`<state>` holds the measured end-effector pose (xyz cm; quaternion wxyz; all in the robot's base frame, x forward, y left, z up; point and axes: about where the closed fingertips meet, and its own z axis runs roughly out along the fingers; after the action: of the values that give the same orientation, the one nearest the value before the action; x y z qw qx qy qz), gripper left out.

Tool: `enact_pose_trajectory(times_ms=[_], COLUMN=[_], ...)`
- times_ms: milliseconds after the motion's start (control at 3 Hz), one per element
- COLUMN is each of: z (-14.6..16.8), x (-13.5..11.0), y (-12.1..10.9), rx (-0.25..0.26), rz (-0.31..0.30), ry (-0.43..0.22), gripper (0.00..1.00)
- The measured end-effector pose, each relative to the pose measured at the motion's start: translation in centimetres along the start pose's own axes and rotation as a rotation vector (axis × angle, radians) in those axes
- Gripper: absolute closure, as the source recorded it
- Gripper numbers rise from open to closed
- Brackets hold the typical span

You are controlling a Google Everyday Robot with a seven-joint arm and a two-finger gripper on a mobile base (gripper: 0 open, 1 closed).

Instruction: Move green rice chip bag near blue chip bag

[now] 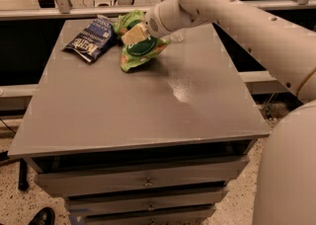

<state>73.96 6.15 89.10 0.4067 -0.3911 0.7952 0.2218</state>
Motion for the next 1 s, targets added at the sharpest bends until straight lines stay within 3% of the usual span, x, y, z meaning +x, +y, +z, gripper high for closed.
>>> enact_pose_trajectory(times_ms=[333,1000], z=[0.0,-0.6], x=[0.0,1.5], y=[1.3,3.9], rx=[-0.028,-0.081], rz=[0.003,0.023], ry=[-0.010,-0.019], gripper=[0.00,0.00])
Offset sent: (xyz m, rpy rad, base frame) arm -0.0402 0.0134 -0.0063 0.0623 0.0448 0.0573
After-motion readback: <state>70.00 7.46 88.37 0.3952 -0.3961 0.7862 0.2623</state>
